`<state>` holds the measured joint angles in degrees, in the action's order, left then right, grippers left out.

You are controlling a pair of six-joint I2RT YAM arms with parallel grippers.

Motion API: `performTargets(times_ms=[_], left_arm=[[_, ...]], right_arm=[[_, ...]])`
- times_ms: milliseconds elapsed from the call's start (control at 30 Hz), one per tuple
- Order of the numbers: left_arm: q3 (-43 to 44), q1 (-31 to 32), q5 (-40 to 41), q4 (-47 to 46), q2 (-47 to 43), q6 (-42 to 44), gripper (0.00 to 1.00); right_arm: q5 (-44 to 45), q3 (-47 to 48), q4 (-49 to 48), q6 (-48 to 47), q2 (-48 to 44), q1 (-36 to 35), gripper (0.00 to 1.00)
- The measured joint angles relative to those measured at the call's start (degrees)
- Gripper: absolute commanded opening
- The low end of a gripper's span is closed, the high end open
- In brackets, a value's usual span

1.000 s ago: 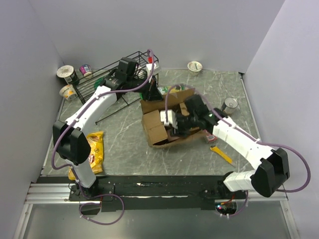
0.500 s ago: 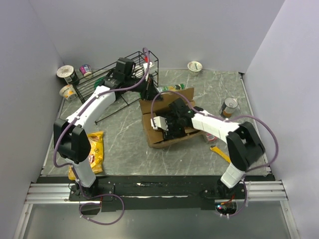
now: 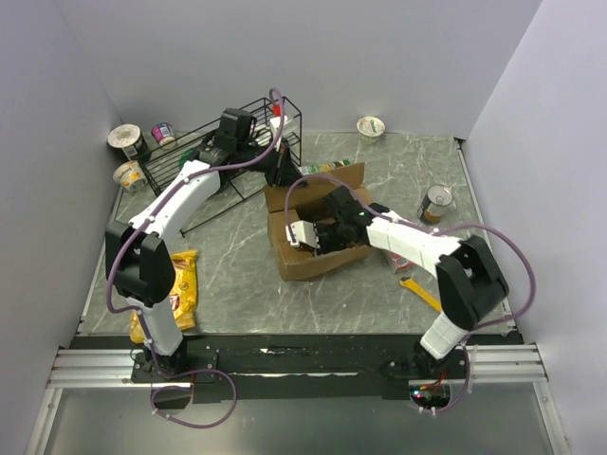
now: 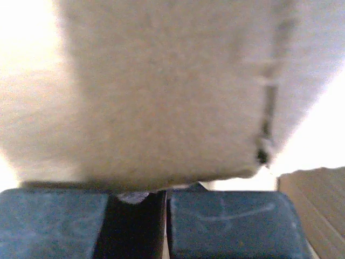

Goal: Unpack the express box

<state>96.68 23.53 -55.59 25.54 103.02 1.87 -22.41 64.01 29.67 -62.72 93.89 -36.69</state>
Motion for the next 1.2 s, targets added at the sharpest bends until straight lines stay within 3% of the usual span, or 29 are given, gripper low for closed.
performTargets(times_ms=[367, 567, 667, 733, 767, 1000, 1200], left_arm=[[0.5, 0.7, 1.7, 0.8, 0.0, 0.5, 0.01], [0.7, 0.7, 2.7, 1.2, 0.0, 0.7, 0.01], [1.1, 0.7, 2.8, 1.7, 0.0, 0.7, 0.01], [1.1, 0.7, 2.8, 1.7, 0.0, 0.5, 0.01], [1.1, 0.7, 2.8, 1.7, 0.0, 0.4, 0.01], [-1.2, 0.7, 1.5, -1.1, -1.2, -2.8, 0.01], [-11.4, 0.9, -3.0, -11.4, -7.8, -12.6, 0.01]], right_arm=[[-7.7, 9.6, -0.5, 11.1, -22.5, 0.9, 0.0], [-8.6, 11.4, 1.2, 16.7, -27.6, 7.4, 0.0], [-8.5, 10.7, 2.5, 18.9, -27.5, 9.9, 0.14], [-8.5, 9.0, 2.4, 20.2, -27.1, 9.8, 0.35], [-8.3, 7.6, 2.0, 20.7, -26.9, 9.2, 0.39], [-7.0, -3.0, -0.9, 19.7, -24.5, 2.6, 0.48], [-5.9, -16.4, -4.2, 18.4, -29.9, -2.9, 0.53]])
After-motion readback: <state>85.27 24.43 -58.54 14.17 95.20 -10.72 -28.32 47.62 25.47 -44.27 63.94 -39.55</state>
